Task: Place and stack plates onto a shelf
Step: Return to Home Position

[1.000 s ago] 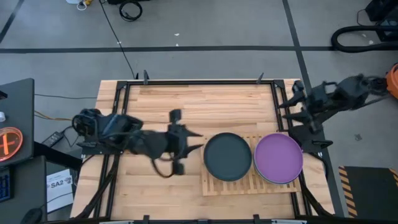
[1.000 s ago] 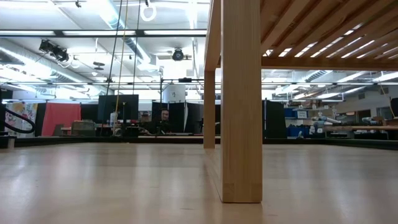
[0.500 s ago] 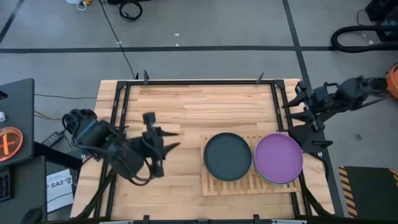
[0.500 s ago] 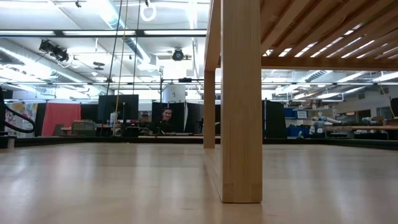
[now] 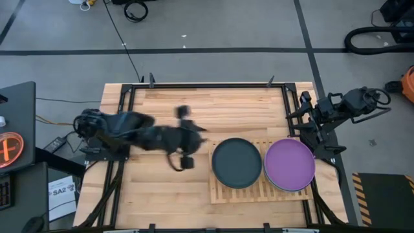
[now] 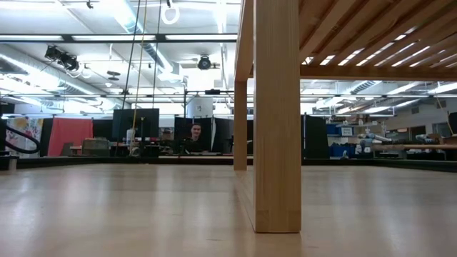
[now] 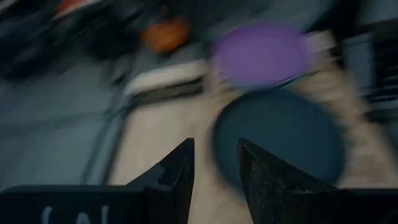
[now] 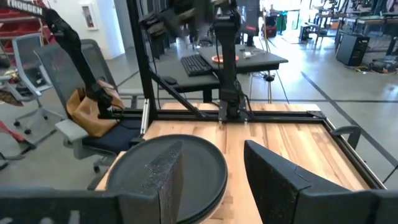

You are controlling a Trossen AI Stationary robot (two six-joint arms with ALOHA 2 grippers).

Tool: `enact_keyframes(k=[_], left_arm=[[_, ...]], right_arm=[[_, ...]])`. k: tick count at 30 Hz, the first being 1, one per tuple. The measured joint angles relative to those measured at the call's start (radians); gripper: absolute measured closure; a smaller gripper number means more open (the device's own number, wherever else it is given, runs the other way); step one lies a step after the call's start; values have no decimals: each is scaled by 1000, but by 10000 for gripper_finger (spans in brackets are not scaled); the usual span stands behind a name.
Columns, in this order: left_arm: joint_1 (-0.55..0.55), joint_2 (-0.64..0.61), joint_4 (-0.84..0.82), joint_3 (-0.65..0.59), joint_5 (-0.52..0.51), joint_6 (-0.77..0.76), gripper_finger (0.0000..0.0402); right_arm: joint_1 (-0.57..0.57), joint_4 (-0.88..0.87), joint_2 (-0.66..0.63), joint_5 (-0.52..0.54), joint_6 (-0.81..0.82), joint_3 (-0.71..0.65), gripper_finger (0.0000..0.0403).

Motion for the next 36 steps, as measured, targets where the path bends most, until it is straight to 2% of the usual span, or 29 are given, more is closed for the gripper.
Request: enact_keyframes(k=[3,5,7,12,15,17,22,24,31,34,36], left_arm=[[81,0,254,-99,317,167,276],[138,-3,317,-132,498,214,276],[200,-14,325,-135,630,232,276],[326,-80,238,-130,898,239,276],[353,-110,137,-133,992,273,276],[352,-130,67,-133,1011,292,276],[328,-159,-29,-134,1002,303,276],[325,-176,-12,-133,944,283,276],[271,-215,83,-131,532,197,276],[222,-207,68,-132,291,150,276],[184,-203,30,-132,176,126,276]], right_arm=[[0,11,0,0,0,0,231],[0,13,0,0,6,0,231],[0,13,0,-6,19,0,231],[0,13,0,-38,29,0,231],[0,9,-4,-37,30,0,231],[0,5,-11,-37,30,0,231],[0,3,-36,-36,37,0,231],[0,0,-44,-40,40,0,231],[0,2,-49,-48,55,0,231],[0,1,-49,-54,55,0,231],[0,0,-49,-60,55,0,231]])
